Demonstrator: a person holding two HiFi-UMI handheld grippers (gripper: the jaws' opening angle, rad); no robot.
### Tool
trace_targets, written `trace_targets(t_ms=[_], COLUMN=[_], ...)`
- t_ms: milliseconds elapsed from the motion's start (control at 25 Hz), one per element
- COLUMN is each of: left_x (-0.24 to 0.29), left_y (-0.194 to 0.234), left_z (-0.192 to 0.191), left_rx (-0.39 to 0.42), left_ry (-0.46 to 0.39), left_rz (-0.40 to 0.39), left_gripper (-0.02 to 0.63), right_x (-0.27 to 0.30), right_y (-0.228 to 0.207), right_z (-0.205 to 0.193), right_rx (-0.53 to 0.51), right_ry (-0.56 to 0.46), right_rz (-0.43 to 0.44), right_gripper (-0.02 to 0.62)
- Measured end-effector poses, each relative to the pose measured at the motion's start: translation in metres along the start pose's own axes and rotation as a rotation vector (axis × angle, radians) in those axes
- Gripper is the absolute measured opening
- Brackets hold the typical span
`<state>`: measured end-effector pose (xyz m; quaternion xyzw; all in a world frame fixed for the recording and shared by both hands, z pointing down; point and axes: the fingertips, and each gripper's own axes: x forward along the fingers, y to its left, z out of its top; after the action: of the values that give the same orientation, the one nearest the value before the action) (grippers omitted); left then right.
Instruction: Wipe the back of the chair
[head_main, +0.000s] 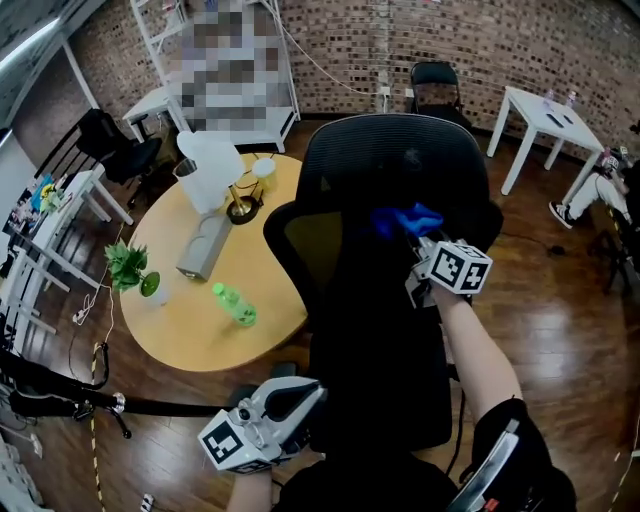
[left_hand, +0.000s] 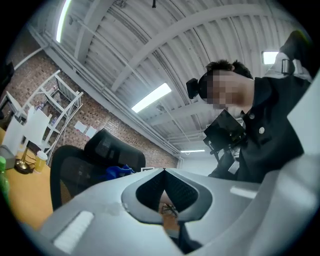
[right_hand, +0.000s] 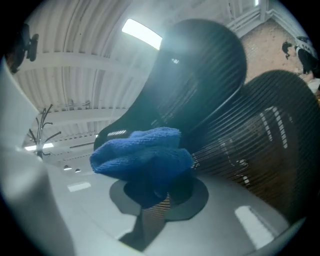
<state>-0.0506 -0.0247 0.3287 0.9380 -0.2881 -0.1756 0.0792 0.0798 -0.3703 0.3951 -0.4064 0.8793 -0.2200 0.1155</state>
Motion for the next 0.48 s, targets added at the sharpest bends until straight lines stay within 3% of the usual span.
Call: trace_targets(t_ms=[480], left_x=[0.058], left_y=[-0.022], left_z=[-0.018], left_rx=[-0.041], left_ry=[0.053], left_rz=[-0.15], left_gripper=[-0.002], right_x=[-0.121], right_y=[-0.123], right_z=[0.067], right_rx=[0.035], right_ry=[-0.142], right_rz=[-0.28], right_gripper=[0.055])
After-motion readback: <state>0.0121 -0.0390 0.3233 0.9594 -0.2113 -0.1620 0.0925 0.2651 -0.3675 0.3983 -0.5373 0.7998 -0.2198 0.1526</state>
